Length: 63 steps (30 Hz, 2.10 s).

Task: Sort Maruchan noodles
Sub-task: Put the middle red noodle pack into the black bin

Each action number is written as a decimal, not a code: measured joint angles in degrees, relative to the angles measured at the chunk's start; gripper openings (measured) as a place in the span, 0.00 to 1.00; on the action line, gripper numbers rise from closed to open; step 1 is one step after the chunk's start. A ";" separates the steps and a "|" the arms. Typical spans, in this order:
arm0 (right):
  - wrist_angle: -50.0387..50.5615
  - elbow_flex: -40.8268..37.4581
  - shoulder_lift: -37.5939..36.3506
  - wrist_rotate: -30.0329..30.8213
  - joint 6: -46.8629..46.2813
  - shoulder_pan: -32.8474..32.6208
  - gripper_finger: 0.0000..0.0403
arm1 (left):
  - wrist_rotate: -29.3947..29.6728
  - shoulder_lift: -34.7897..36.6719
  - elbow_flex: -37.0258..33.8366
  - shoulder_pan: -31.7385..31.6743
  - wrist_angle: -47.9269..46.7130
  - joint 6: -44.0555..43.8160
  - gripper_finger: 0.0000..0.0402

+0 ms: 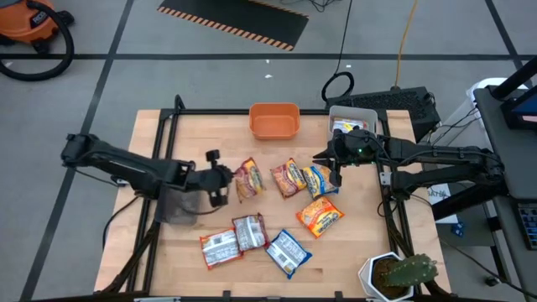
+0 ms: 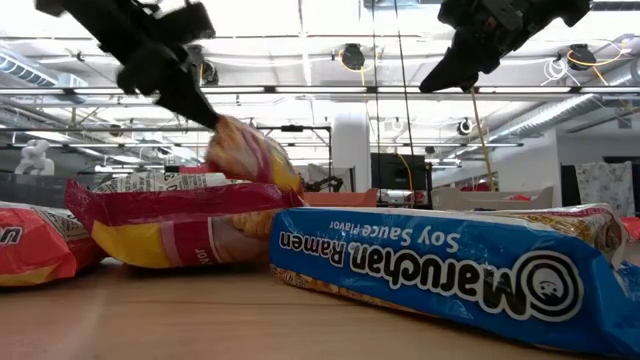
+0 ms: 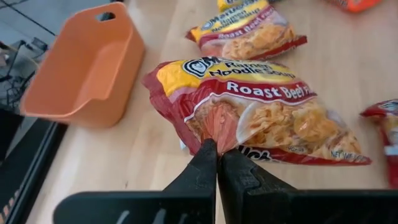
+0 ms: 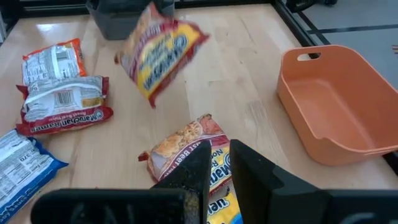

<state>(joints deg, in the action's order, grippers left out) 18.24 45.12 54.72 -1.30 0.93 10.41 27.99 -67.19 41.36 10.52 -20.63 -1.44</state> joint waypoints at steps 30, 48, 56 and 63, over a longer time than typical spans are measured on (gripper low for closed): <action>-0.20 0.00 0.02 -0.02 -2.19 0.00 0.14 | -8.75 17.35 18.13 18.17 -65.04 -5.09 0.00; 0.02 0.00 0.23 -0.04 -2.21 -0.02 0.14 | -12.72 13.68 12.78 18.20 -68.65 -2.20 0.03; 0.01 -0.01 1.80 -0.15 -2.21 -0.02 0.14 | -13.03 9.10 12.76 18.17 -68.55 -2.36 0.03; 0.00 -0.02 2.58 -0.24 -3.23 -0.02 0.14 | -13.02 4.06 12.76 18.13 -68.69 -3.91 0.09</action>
<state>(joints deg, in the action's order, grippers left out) 18.24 45.10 57.30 -1.54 -2.30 10.39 14.97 -63.13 54.13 28.64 -89.32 -5.35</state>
